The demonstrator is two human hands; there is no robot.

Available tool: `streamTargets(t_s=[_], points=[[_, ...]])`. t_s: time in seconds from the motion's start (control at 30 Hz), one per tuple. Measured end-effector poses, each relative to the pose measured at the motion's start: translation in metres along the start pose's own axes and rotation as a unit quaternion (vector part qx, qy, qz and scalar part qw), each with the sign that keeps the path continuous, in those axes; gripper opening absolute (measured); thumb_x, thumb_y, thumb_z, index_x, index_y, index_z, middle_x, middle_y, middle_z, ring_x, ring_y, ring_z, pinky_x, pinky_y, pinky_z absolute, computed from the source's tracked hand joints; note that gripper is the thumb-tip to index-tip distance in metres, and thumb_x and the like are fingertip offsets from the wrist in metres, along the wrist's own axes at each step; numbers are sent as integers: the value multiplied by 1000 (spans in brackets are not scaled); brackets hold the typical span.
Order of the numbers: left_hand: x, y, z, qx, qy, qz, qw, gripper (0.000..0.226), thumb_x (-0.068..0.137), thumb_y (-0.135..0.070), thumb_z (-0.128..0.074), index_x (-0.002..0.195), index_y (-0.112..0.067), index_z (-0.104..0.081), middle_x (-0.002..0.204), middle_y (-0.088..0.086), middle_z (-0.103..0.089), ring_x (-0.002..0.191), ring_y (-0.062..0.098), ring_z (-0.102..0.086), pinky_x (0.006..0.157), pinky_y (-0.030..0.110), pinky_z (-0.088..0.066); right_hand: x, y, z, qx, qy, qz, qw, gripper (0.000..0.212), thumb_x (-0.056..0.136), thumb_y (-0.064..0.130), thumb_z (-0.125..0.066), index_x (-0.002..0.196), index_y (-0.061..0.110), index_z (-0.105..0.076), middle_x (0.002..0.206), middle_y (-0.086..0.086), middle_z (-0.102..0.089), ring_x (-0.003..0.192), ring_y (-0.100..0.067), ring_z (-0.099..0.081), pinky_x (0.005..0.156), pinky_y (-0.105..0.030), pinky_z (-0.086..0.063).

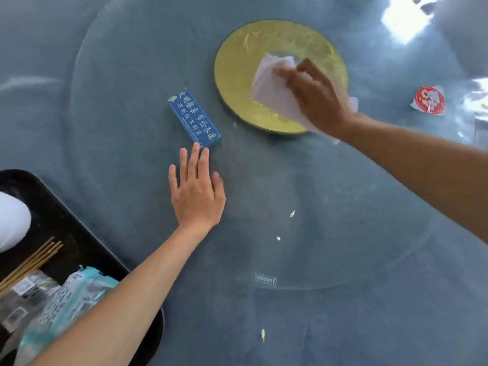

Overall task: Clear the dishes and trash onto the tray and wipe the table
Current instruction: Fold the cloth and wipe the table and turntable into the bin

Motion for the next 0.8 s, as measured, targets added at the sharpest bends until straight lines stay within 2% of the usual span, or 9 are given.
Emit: streamTargets(t_s=[0.2,0.33,0.4,0.43,0.47,0.53,0.63,0.73,0.8], points=[[14,16,2,35,-1,-22,999,55,105,-33,-23,159,-23,-27,169,-6,-19,157,20,-10,125,48,-8,-9,-59,-43,-36,40,-143,988,36,108,36,-36,142,29,-44,135,-13,-50,108,-49,-60,90,-50,-49],[28,24,6,29,-2,-40,999,51,107,-28,-25,157,-23,-30,168,-7,-21,157,20,-12,125,48,-9,-55,30,-70,-76,119,34,989,55,94,63,-18,130,45,-55,118,5,-59,99,-28,-60,81,-38,-36],[35,30,11,24,-1,-48,999,51,106,-26,-25,157,-23,-32,168,-6,-23,157,20,-12,125,47,-9,-112,90,-85,-80,191,125,970,49,89,70,-24,126,53,-52,114,18,-56,100,-14,-54,85,-35,-23],[38,32,13,23,1,-52,998,51,106,-25,-25,157,-23,-32,168,-6,-23,157,19,-13,125,47,-8,-147,123,-90,-18,204,165,965,43,93,55,-31,135,56,-41,117,21,-50,102,-13,-53,86,-35,-24],[42,35,15,22,5,-58,998,51,106,-25,-25,157,-22,-32,168,-6,-23,157,19,-13,125,47,-8,-185,154,-99,41,242,196,950,58,93,34,-34,146,57,-26,118,18,-44,102,-17,-56,81,-39,-36],[49,37,18,24,14,-70,997,51,107,-24,-25,157,-22,-32,168,-5,-23,157,20,-12,126,47,-7,-258,194,-111,64,304,247,918,78,87,14,-29,155,51,-14,117,8,-42,89,-24,-62,55,-37,-43],[56,38,23,34,31,-73,996,50,107,-21,-29,157,-16,-33,168,0,-23,157,24,-11,126,51,-8,-279,217,-82,144,235,253,928,81,83,-3,-54,152,33,-35,108,7,-45,71,-19,-50,43,-33,-35],[44,22,24,8,40,-74,996,51,102,-21,-31,151,-8,-40,166,7,-29,156,30,-13,124,54,-10,-206,169,-41,197,128,107,966,28,98,35,-52,122,31,-66,87,8,-52,74,-16,-49,59,-32,-42],[21,-3,15,-46,67,-80,994,59,98,-28,-25,151,-9,-41,166,7,-28,157,29,-12,123,55,-10,-138,114,-12,154,43,42,986,41,100,34,-44,127,20,-71,91,2,-58,77,-13,-52,67,-32,-40]])
Point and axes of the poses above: each hand's wrist, its own x-axis towards the middle knuckle, its own z-axis out of the back of the hand, y = z × x, the point moved 10 cm from there along x, towards the middle knuckle
